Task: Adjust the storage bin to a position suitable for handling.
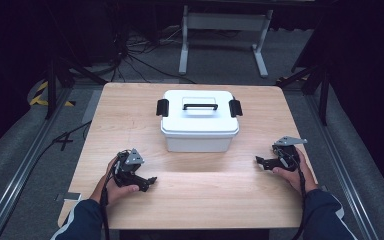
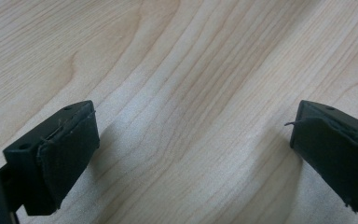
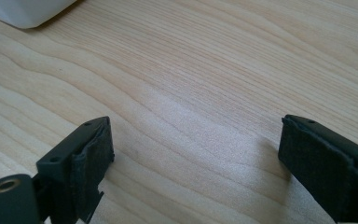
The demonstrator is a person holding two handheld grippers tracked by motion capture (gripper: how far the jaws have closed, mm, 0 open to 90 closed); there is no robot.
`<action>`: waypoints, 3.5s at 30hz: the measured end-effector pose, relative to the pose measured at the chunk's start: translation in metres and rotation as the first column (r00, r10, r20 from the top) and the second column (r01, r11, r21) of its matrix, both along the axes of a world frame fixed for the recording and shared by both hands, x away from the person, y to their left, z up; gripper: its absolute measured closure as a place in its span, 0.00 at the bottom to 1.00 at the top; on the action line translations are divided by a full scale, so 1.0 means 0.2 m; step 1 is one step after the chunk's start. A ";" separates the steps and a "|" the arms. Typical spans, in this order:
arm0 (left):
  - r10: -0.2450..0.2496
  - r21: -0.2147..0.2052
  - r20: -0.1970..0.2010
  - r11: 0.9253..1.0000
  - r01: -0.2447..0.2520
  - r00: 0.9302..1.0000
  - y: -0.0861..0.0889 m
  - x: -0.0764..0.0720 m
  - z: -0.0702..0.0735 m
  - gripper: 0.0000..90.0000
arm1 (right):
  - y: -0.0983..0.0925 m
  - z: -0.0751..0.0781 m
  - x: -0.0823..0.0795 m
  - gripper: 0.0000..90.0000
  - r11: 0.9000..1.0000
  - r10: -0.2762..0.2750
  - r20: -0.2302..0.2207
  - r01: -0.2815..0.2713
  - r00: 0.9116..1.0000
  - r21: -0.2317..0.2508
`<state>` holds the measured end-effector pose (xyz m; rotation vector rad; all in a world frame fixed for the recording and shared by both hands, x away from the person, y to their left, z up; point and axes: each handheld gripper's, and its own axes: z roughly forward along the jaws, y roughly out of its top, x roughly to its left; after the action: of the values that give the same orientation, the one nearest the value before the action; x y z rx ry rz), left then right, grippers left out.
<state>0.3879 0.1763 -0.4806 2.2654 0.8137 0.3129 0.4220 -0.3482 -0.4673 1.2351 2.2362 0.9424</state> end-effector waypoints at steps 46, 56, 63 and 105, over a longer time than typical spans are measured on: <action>-0.005 -0.149 0.072 0.989 0.016 0.997 -0.12 0.23 0.10 0.22 | 0.41 0.18 0.03 0.34 0.941 0.317 0.200 -0.333 0.927 0.052; -0.002 -0.217 0.149 0.975 0.035 0.989 -0.13 0.23 0.22 0.38 | 0.42 0.26 0.03 0.36 0.946 0.287 0.259 -0.315 0.922 0.073; 0.015 -0.243 0.172 0.970 0.027 0.985 -0.12 0.22 0.27 0.32 | 0.41 0.32 0.02 0.34 0.945 0.283 0.282 -0.317 0.917 0.082; -0.023 -0.307 0.097 0.950 0.052 0.995 -0.23 0.39 0.22 0.19 | 0.50 0.28 0.13 0.30 0.923 0.336 0.213 -0.366 0.917 0.118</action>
<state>0.4656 0.1293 -0.4356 1.9561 0.7162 0.2512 0.4489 -0.2476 -0.4119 0.7689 2.3067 1.3322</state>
